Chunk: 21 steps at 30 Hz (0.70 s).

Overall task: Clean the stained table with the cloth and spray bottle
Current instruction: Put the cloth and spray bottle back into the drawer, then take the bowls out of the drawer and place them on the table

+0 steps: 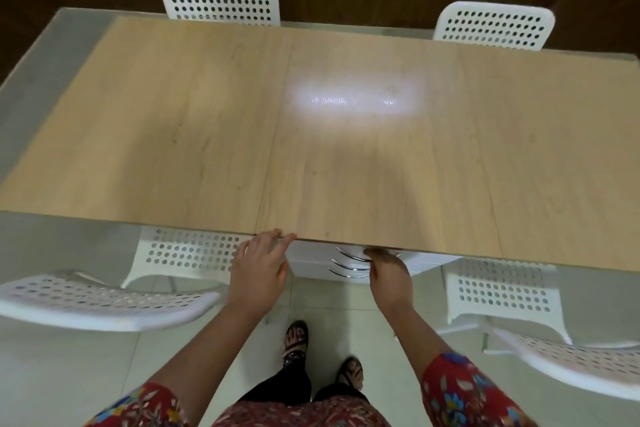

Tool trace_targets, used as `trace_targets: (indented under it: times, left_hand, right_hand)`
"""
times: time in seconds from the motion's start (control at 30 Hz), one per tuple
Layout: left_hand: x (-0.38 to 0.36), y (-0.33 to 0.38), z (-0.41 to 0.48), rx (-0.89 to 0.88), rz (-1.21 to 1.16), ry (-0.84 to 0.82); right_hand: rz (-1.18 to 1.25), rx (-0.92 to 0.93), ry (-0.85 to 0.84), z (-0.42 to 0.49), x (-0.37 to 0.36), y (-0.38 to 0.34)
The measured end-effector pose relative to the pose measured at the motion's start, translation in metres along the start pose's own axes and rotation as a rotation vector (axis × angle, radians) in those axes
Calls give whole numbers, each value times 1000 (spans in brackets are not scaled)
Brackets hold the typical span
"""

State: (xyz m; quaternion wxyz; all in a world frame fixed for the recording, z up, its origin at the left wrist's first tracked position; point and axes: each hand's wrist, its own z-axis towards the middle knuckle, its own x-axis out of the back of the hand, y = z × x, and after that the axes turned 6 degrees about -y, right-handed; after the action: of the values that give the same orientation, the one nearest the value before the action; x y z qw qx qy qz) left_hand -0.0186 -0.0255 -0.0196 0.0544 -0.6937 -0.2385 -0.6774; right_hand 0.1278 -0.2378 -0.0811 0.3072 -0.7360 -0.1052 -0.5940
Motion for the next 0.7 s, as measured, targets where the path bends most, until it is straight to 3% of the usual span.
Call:
trace_targets:
  times: [0.07, 0.13, 0.23, 0.47, 0.7]
  left_hand:
    - [0, 2, -1, -23, -1, 30]
    - [-4, -2, 0, -37, -13, 46]
    - [-12, -5, -3, -50, -28, 56]
    - [-34, -10, -5, -33, -26, 120]
    - [-35, -7, -6, -9, -51, 157]
  right_hand:
    - [211, 5, 67, -26, -8, -4]
    - [268, 10, -1, -50, -24, -11]
    - [215, -72, -218, -54, -54, -11]
    - [8, -210, -635, 29, -101, 3]
    - [-82, -247, -639, 28, -116, 4]
